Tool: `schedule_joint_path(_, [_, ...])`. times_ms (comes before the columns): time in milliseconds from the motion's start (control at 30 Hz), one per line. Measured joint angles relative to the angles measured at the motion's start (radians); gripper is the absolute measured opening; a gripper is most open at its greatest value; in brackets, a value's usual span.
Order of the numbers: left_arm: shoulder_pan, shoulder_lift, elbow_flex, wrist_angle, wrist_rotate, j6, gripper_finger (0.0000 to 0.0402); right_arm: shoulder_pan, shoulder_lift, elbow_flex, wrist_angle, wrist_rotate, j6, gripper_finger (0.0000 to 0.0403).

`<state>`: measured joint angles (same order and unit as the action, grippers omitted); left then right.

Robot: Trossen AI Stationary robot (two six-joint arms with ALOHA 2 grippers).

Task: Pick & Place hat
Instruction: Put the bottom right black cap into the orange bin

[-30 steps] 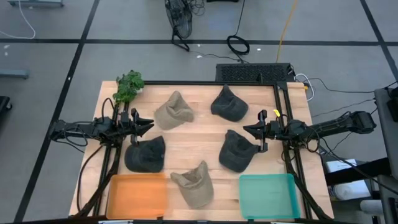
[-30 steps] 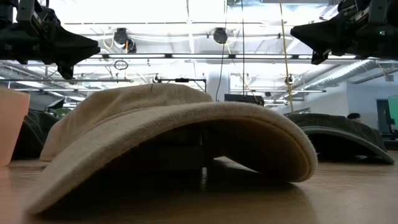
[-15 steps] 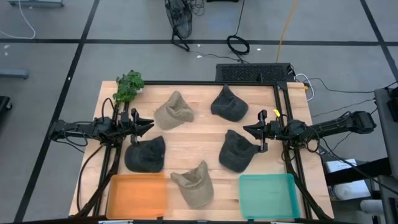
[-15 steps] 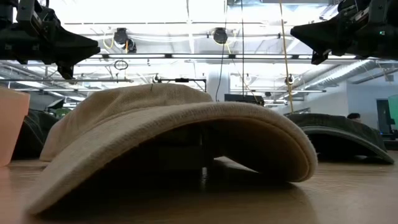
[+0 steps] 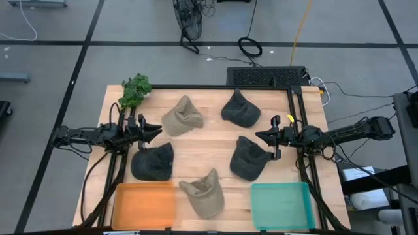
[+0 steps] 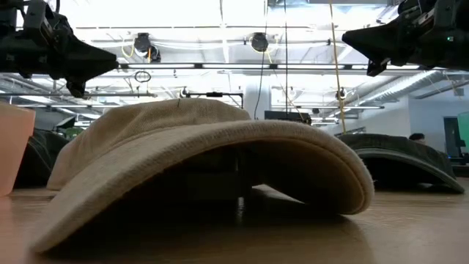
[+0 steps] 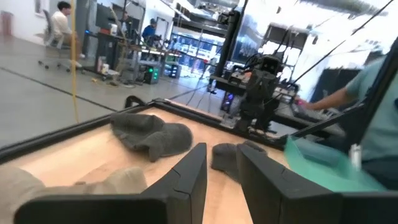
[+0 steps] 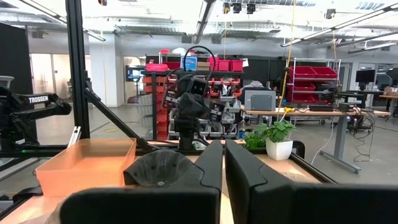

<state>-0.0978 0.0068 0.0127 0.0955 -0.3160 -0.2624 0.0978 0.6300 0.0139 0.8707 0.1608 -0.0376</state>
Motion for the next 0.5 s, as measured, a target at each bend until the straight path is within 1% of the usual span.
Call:
schedule_joint_path(100, [-0.027, 0.016, 0.0, 0.048, 0.017, -0.021, 0.0097, 0.0, 0.0, 0.0, 0.0, 0.0, 0.0, 0.0])
schedule_joint_path(200, [-0.059, 0.061, 0.0, 0.11, 0.019, 0.003, 0.0097, 0.0, 0.0, 0.0, 0.0, 0.026, 0.0, 0.0])
schedule_joint_path(300, [-0.087, 0.128, 0.002, 0.167, -0.025, 0.026, 0.0097, 0.0, 0.0, 0.0, -0.008, 0.055, 0.001, 0.0])
schedule_joint_path(400, [-0.11, 0.214, 0.034, 0.171, -0.07, 0.031, 0.0097, 0.0, 0.003, 0.0, -0.013, 0.055, 0.011, 0.0])
schedule_joint_path(500, [-0.131, 0.314, 0.081, 0.17, -0.092, 0.037, 0.0097, 0.0, 0.011, 0.0, -0.013, 0.054, 0.014, 0.0])
